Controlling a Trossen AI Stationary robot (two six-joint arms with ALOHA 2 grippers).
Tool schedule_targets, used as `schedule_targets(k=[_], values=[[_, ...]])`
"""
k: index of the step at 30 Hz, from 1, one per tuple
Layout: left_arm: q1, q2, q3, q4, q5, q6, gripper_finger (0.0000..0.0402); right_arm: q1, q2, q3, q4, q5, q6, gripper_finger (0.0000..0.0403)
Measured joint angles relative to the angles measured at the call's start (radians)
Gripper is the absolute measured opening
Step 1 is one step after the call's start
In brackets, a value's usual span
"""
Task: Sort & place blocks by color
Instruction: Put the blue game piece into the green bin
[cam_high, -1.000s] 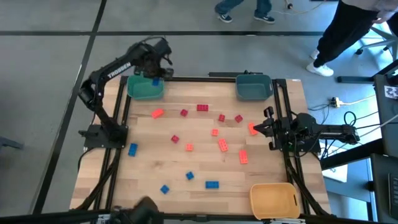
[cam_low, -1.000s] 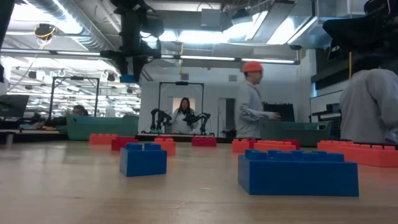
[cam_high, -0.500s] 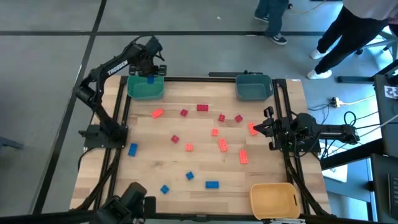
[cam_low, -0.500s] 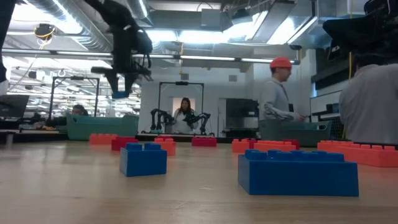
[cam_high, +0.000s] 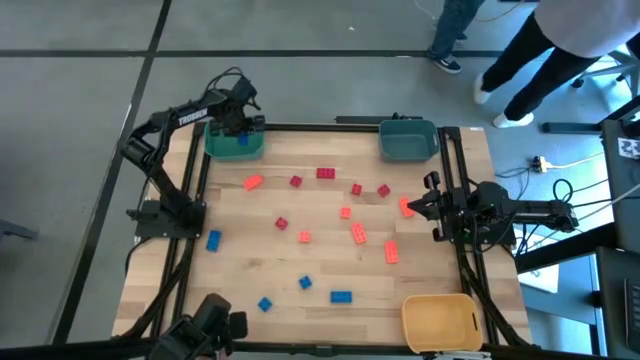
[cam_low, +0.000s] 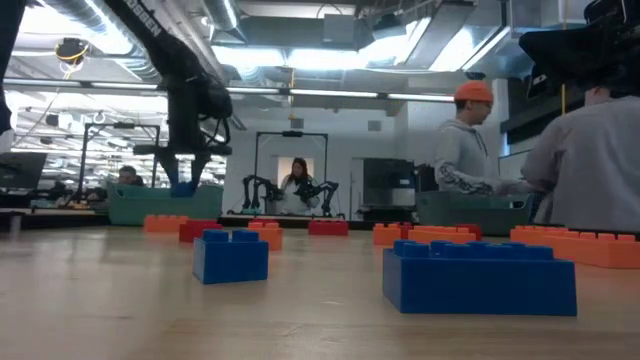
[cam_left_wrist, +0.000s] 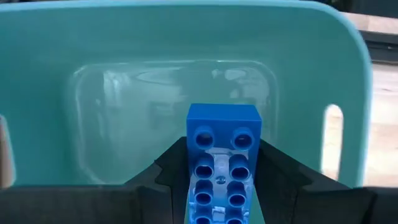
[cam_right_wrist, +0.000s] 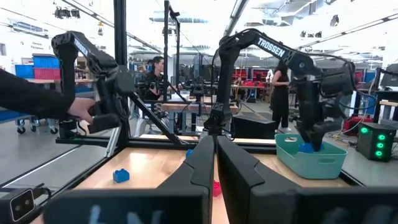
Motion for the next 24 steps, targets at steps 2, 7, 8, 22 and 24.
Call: schedule_targets(k=[2, 7, 8, 22, 24], values=[[0.001, 0.000, -0.025, 0.020, 0.000, -0.007, 0.0131, 0.000, 0.000, 0.000, 0.000, 0.000, 0.000, 0.0023], [0.007, 0.026, -0.044, 0.023, -0.001, -0.008, 0.0131, 0.000, 0.000, 0.000, 0.000, 0.000, 0.000, 0.0023], [0.007, 0.036, -0.045, 0.023, 0.000, -0.009, 0.0131, 0.000, 0.000, 0.000, 0.000, 0.000, 0.000, 0.0023], [0.000, 0.173, -0.042, 0.038, 0.063, -0.001, 0.0131, 0.000, 0.000, 0.000, 0.000, 0.000, 0.003, 0.0023], [0.000, 0.173, -0.042, 0.046, 0.063, 0.001, 0.0131, 0.000, 0.000, 0.000, 0.000, 0.000, 0.003, 0.0023]])
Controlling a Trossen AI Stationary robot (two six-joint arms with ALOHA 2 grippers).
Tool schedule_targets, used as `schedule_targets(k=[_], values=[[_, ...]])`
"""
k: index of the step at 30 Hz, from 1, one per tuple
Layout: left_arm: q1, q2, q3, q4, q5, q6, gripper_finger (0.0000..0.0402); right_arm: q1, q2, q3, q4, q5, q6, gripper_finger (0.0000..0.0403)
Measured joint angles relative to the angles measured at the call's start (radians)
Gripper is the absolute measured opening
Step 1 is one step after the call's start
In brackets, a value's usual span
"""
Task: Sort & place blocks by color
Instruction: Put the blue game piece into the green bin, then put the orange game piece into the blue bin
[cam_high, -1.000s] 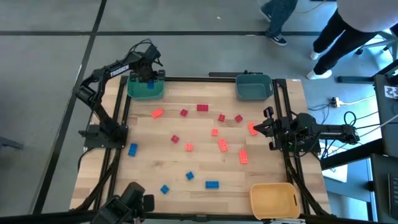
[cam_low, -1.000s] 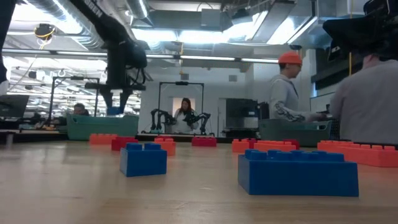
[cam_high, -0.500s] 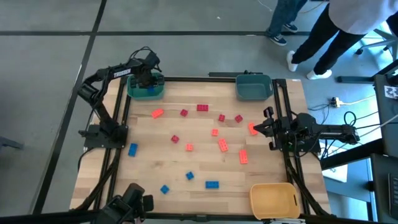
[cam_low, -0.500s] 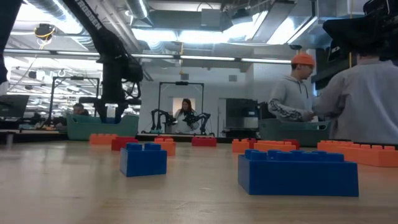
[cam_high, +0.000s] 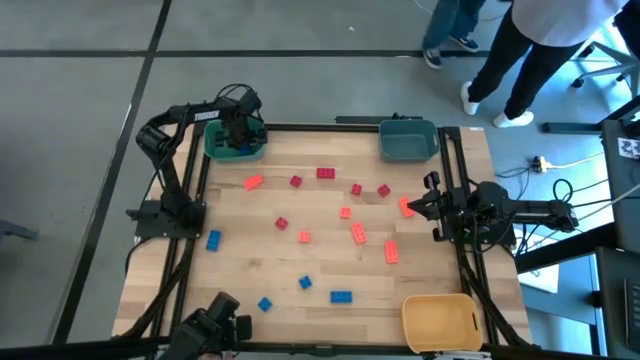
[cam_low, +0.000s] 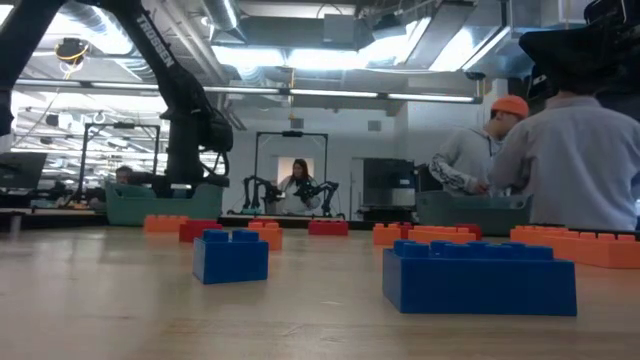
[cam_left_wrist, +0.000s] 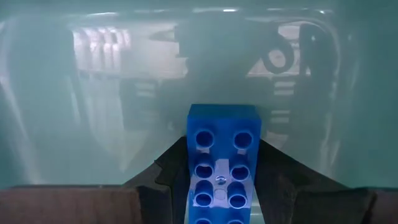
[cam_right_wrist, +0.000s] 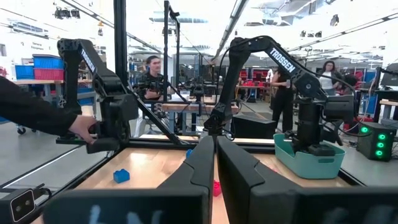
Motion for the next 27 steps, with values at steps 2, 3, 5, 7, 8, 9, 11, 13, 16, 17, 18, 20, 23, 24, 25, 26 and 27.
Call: schedule_targets(k=[2, 3, 5, 7, 8, 9, 11, 13, 16, 17, 18, 20, 23, 24, 25, 26, 27], values=[[0.003, 0.000, 0.000, 0.005, 0.002, 0.000, 0.0132, 0.000, 0.000, 0.000, 0.000, 0.000, 0.000, 0.0023], [0.006, 0.001, 0.000, 0.006, 0.004, 0.001, 0.0138, 0.000, 0.000, 0.000, 0.000, 0.000, 0.000, 0.0023], [0.006, 0.001, -0.001, 0.006, 0.006, 0.001, 0.0158, 0.000, 0.000, 0.000, 0.000, 0.000, 0.000, 0.0023], [0.006, 0.002, -0.001, 0.008, 0.006, 0.001, 0.0179, 0.000, 0.000, 0.000, 0.000, 0.000, 0.000, 0.0023], [0.006, 0.002, -0.001, 0.009, 0.005, 0.001, 0.0187, 0.000, 0.000, 0.000, 0.000, 0.000, -0.001, 0.0023], [0.006, 0.003, -0.001, 0.009, 0.005, 0.001, 0.0192, 0.000, 0.000, 0.000, 0.000, 0.000, -0.001, 0.0023], [0.006, 0.003, -0.001, 0.010, 0.005, 0.001, 0.0198, 0.000, 0.000, 0.000, 0.000, 0.000, -0.001, 0.0023], [0.006, -0.004, -0.003, 0.011, 0.003, 0.007, 0.0200, 0.000, 0.000, 0.000, 0.000, 0.000, -0.001, 0.0023], [-0.003, -0.029, -0.005, 0.014, -0.034, 0.011, 0.0200, 0.000, 0.000, 0.000, 0.000, 0.000, -0.001, 0.0023], [-0.004, -0.044, -0.006, 0.014, -0.048, 0.011, 0.0201, 0.000, 0.000, 0.000, 0.000, 0.000, -0.001, 0.0023], [-0.004, -0.063, -0.006, 0.014, -0.066, 0.016, 0.0202, 0.000, 0.000, 0.000, 0.000, 0.000, -0.002, 0.0023], [-0.003, -0.099, -0.006, 0.014, -0.085, 0.029, 0.0202, 0.000, 0.000, 0.000, 0.000, 0.000, -0.002, 0.0023], [-0.003, -0.155, -0.006, 0.012, -0.107, 0.036, 0.0201, 0.000, 0.000, 0.000, 0.000, 0.000, -0.002, 0.0023], [-0.003, -0.176, -0.006, 0.012, -0.111, 0.036, 0.0201, 0.000, 0.000, 0.000, 0.000, 0.000, -0.002, 0.0023], [-0.003, -0.197, -0.005, 0.012, -0.111, 0.037, 0.0201, 0.000, 0.000, 0.000, 0.000, 0.000, -0.001, 0.0023], [-0.004, -0.221, -0.005, 0.011, -0.109, 0.041, 0.0201, 0.000, 0.000, 0.000, 0.000, 0.000, -0.001, 0.0023], [-0.009, -0.243, -0.005, 0.010, -0.105, 0.049, 0.0201, 0.000, 0.000, 0.000, 0.000, 0.000, -0.001, 0.0023]])
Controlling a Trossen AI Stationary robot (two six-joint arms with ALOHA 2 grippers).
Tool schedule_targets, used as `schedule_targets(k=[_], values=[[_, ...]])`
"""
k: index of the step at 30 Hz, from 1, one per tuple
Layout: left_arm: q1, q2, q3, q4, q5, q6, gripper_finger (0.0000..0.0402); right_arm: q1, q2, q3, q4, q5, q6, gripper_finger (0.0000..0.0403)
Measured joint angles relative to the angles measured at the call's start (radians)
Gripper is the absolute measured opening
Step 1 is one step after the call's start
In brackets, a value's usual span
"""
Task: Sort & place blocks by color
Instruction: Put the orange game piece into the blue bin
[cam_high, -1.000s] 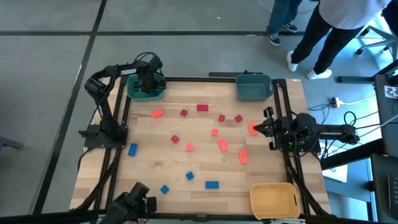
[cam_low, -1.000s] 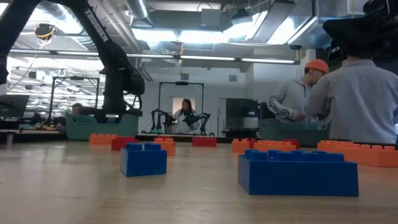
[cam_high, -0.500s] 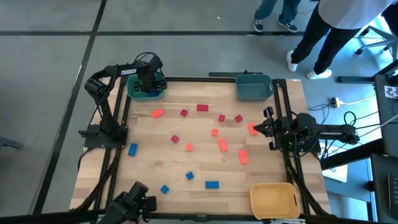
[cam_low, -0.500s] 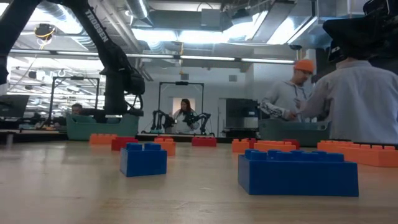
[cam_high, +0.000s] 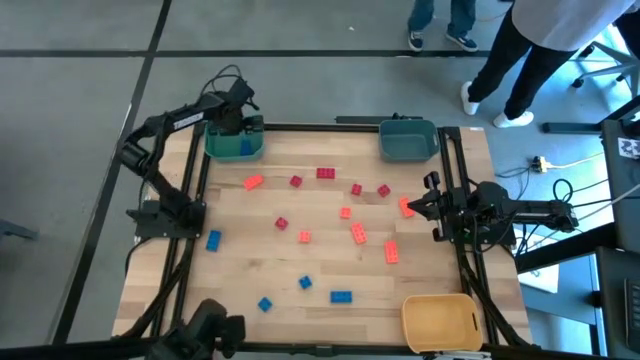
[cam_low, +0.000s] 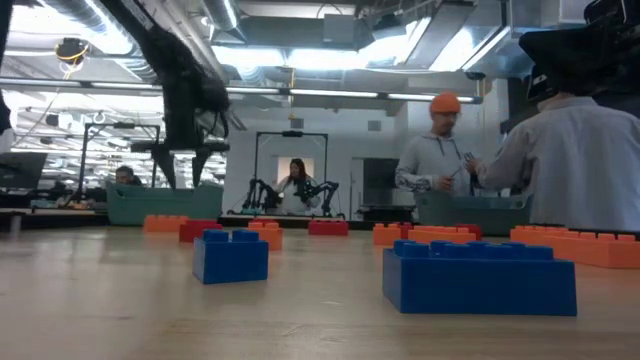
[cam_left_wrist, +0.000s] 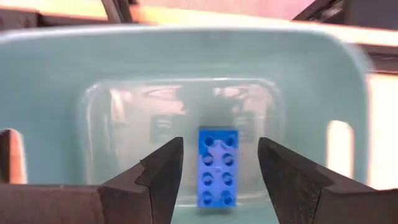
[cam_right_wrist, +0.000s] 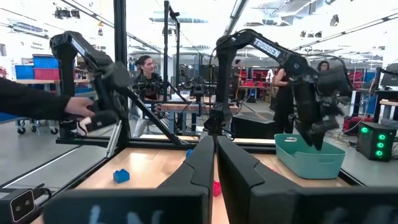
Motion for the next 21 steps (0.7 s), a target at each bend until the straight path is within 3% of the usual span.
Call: schedule_targets(k=[6, 11, 21], values=[[-0.076, -0.158, 0.001, 0.000, -0.001, 0.046, 0.0201, 0.000, 0.001, 0.067, -0.082, 0.028, 0.001, 0.0023], [-0.207, -0.290, 0.001, -0.005, -0.003, 0.107, 0.0201, 0.000, 0.028, 0.229, -0.363, 0.109, 0.057, 0.0023], [-0.562, -0.453, 0.003, -0.015, -0.060, 0.075, 0.0202, 0.000, 0.336, 0.550, -0.719, 0.114, 0.145, 0.0023]])
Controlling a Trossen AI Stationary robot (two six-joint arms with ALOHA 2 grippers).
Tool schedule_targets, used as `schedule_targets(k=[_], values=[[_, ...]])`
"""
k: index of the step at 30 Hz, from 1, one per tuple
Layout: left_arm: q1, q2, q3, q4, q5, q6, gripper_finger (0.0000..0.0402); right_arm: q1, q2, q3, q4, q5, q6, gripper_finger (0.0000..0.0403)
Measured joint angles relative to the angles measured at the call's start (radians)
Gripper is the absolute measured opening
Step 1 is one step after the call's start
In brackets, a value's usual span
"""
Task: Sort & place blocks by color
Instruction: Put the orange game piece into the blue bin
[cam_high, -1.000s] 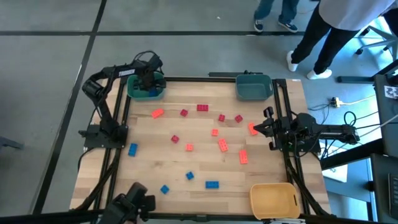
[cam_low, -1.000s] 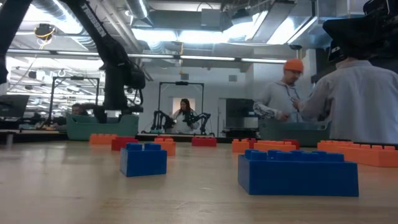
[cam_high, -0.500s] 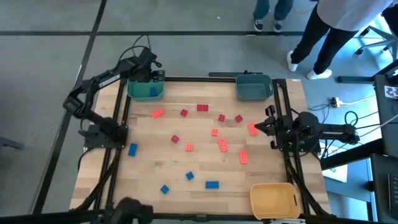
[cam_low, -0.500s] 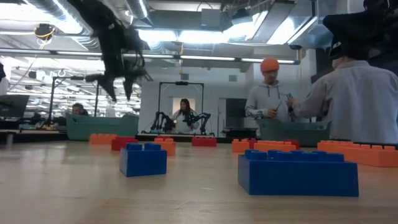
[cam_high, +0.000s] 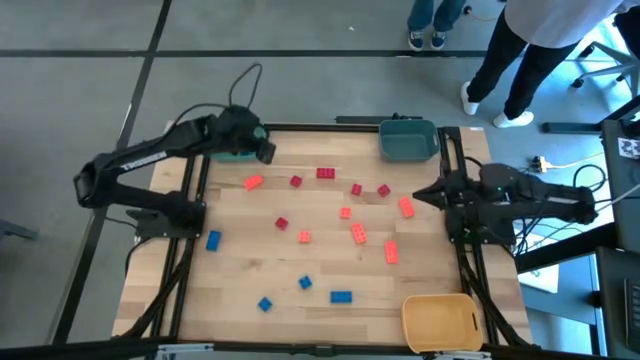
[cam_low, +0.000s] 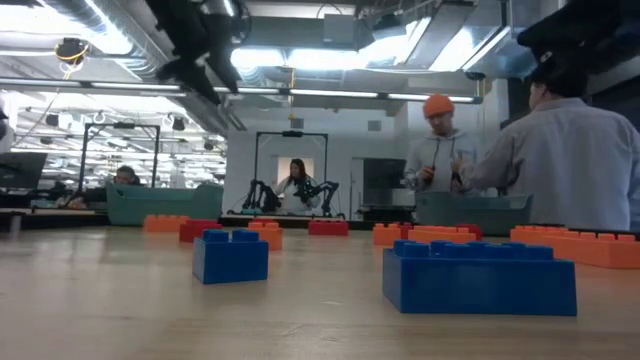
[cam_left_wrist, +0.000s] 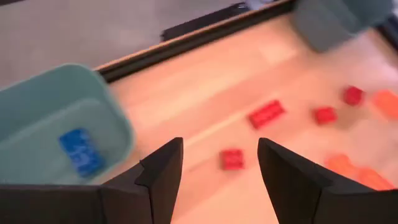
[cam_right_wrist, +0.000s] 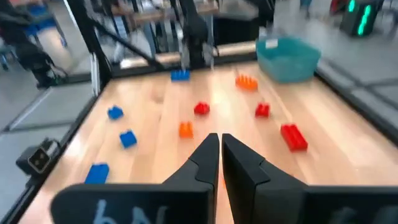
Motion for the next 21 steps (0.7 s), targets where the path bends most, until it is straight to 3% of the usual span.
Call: schedule_targets(k=[4, 9, 15, 21], values=[[-0.113, -0.013, 0.000, -0.012, -0.018, -0.028, 0.0202, 0.000, 0.192, 0.126, -0.196, -0.032, 0.077, 0.0023], [-0.210, -0.012, 0.000, -0.029, -0.037, -0.053, 0.0202, 0.000, 0.397, 0.250, -0.404, -0.089, 0.288, 0.0023], [-0.268, -0.021, 0.000, -0.032, -0.061, -0.049, 0.0202, 0.000, 0.505, 0.318, -0.343, -0.168, 0.454, 0.0023], [-0.296, -0.065, 0.002, -0.028, -0.101, 0.004, 0.0202, 0.000, 0.549, 0.321, -0.175, -0.170, 0.427, 0.0023]])
